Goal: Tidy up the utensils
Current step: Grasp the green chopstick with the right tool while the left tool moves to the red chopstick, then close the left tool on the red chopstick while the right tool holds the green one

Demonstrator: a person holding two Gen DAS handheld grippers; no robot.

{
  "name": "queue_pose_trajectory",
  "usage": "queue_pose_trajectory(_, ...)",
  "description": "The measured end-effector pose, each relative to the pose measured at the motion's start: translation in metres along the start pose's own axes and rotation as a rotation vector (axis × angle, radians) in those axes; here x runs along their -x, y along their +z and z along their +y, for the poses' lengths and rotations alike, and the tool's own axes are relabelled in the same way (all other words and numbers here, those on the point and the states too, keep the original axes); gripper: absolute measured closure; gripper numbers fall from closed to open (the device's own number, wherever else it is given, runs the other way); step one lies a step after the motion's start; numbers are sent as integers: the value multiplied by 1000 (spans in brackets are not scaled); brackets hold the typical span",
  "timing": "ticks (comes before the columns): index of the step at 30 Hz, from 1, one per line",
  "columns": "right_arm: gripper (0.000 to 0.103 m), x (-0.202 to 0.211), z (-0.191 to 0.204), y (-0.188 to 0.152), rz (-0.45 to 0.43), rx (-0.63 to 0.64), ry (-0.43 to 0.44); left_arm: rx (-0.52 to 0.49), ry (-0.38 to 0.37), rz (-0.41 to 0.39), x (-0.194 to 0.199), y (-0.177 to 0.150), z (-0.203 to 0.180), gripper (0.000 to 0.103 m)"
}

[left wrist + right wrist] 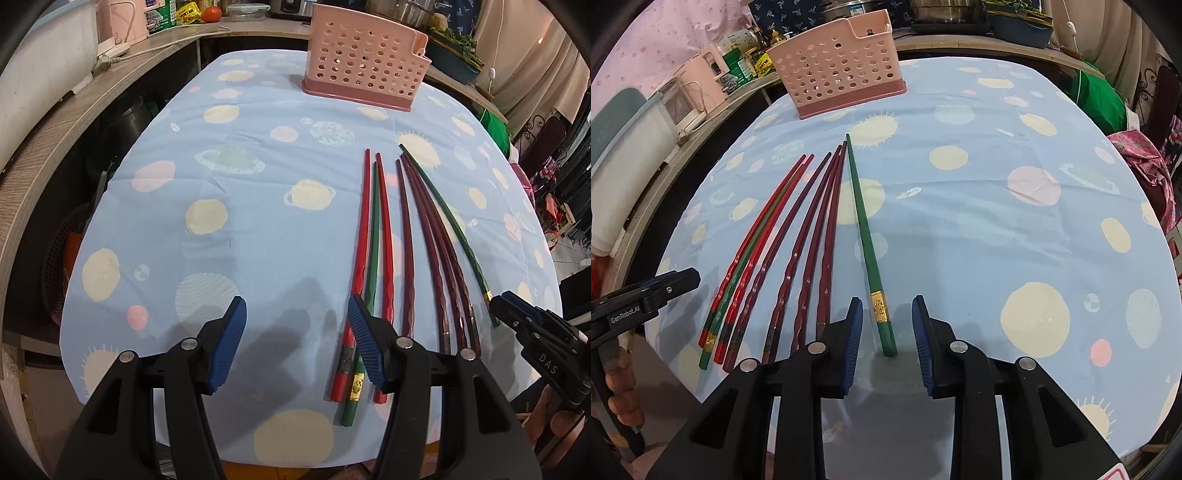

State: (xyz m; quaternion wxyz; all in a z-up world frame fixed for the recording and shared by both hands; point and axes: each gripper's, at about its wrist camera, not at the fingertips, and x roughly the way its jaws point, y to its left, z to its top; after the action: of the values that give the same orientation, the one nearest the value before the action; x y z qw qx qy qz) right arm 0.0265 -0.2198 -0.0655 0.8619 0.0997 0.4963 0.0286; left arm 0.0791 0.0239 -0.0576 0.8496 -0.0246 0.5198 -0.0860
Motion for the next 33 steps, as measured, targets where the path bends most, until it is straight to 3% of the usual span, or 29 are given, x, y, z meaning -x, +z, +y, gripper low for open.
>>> queue_pose_trajectory(8, 93, -5, 1, -4, -5, 28, -33, 3, -11, 18, 0, -8, 1, 48)
queue_pose_trajectory(33, 94, -1, -7, -8, 1, -24, 0, -3, -31, 69, -10, -20, -5, 49)
